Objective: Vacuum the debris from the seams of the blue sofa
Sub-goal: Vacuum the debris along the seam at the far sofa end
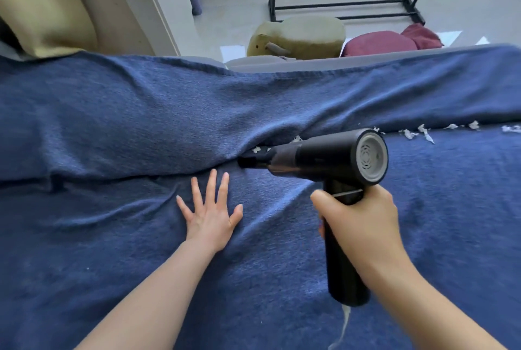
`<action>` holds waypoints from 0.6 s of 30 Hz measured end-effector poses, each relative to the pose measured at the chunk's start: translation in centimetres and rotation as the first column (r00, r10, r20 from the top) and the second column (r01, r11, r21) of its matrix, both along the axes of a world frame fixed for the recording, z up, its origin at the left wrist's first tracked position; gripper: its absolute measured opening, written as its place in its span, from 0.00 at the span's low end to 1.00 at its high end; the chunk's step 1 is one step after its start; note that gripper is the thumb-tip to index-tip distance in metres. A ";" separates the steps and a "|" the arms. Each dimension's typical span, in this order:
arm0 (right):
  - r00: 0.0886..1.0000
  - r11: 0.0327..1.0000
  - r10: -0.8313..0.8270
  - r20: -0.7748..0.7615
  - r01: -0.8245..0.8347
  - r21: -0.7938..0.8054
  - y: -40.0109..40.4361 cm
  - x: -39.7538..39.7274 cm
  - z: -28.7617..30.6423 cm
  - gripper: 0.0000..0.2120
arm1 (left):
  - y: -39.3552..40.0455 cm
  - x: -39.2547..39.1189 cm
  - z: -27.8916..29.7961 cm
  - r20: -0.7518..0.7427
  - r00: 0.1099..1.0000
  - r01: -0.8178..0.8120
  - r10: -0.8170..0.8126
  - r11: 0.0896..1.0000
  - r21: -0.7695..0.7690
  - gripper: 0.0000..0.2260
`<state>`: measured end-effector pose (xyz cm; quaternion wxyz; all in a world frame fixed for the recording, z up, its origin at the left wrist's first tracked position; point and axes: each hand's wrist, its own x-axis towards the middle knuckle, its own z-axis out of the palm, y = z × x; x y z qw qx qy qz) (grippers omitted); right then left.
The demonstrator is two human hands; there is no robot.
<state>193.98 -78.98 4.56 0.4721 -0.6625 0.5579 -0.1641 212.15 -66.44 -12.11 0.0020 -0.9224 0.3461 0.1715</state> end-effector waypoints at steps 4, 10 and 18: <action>0.998 0.999 -0.040 0.042 0.040 0.013 0.2 0.2 -0.3 0.14 | -2.9 -1.9 -0.2 -0.039 0.996 0.088 -0.085 0.992 0.087 0.32; 0.988 0.986 -0.120 0.096 0.108 0.124 -0.8 -1.2 -0.6 0.10 | -3.2 -2.9 -1.1 0.003 0.998 0.055 -0.056 0.986 0.156 0.33; 0.954 0.950 -0.254 0.162 0.214 0.226 -2.6 -2.0 -1.3 0.07 | -3.4 -3.1 -0.8 0.014 0.998 0.054 -0.057 0.984 0.168 0.33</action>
